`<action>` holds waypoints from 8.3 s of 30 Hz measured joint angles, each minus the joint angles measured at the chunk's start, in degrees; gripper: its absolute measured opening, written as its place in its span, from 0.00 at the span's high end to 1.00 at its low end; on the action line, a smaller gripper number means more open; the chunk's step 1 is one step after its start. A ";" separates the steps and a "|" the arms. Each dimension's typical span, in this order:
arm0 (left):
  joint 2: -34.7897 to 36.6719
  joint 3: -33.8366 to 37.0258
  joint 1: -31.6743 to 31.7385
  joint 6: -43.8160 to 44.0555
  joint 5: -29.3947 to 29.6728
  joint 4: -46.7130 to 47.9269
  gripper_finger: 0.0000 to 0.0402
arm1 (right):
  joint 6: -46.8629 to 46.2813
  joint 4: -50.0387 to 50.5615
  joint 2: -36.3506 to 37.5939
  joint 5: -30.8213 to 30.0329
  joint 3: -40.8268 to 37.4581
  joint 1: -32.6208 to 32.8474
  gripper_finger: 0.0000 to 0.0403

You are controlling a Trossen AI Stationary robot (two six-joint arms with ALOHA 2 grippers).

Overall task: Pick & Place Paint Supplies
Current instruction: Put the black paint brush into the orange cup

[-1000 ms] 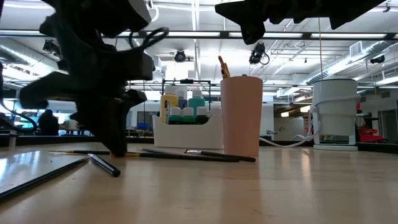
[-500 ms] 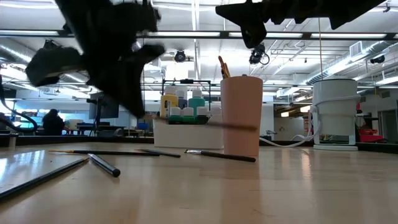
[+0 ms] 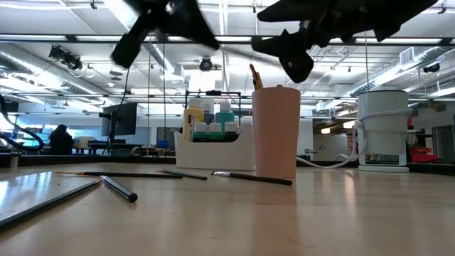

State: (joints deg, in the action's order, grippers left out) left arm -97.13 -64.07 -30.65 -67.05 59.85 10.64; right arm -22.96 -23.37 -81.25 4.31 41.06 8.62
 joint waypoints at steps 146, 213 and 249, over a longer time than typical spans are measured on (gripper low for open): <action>25.91 51.23 17.26 65.93 -39.73 -53.85 0.82 | 0.44 2.48 -22.27 -20.43 -2.03 13.01 0.49; 25.89 51.23 17.24 66.16 -39.55 -53.65 0.82 | 6.10 -6.30 -22.83 -24.41 -2.21 12.29 1.00; 25.89 51.21 17.24 69.86 -39.89 -54.22 0.82 | 37.63 18.32 -16.30 -9.80 18.63 16.02 0.71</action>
State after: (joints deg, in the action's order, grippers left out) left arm -71.24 -12.86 -13.41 2.81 19.96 -43.57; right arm 14.67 -5.05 -97.55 -5.49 59.68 24.63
